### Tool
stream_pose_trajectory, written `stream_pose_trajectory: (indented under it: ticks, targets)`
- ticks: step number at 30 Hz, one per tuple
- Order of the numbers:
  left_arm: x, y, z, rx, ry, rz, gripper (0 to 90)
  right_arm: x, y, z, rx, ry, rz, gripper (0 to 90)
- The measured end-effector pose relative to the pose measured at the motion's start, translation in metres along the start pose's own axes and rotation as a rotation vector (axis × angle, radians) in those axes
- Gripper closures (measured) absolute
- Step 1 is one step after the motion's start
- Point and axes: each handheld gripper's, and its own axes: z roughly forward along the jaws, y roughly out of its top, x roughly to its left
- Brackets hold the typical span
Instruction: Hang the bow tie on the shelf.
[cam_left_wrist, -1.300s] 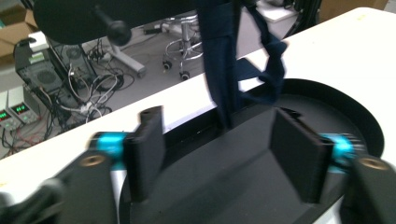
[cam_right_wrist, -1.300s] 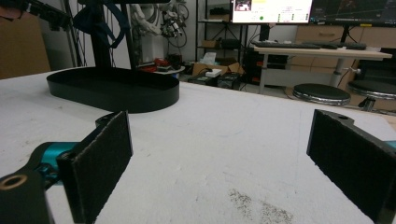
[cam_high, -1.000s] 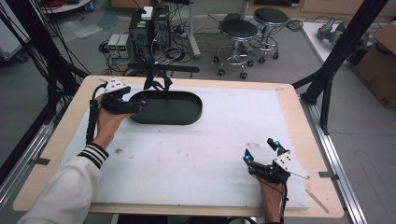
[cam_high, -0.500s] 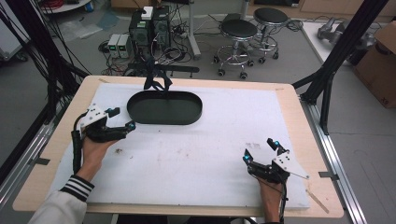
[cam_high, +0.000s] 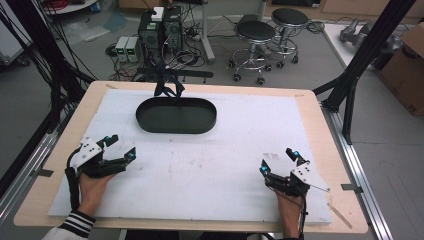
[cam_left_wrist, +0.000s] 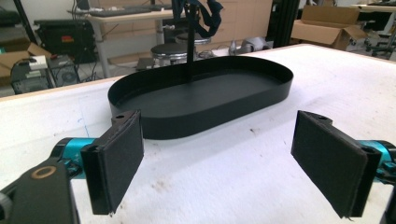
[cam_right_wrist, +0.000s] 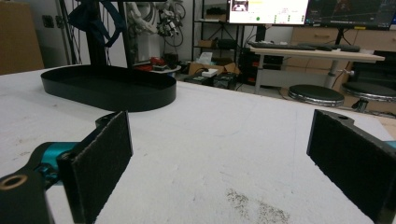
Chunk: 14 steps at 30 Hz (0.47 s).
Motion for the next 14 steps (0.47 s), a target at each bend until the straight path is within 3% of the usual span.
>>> stream_pose_trajectory:
  ticks: [7, 14]
  targets:
    - [0.002, -0.012, -0.012, -0.122, -0.004, -0.001, 16.7, 0.001, 0.000, 0.000, 0.003, -0.002, -0.009, 5.8]
    - [0.003, -0.016, -0.016, -0.165, -0.014, -0.004, 18.1, -0.001, -0.001, -0.002, -0.012, -0.009, 0.015, 5.8]
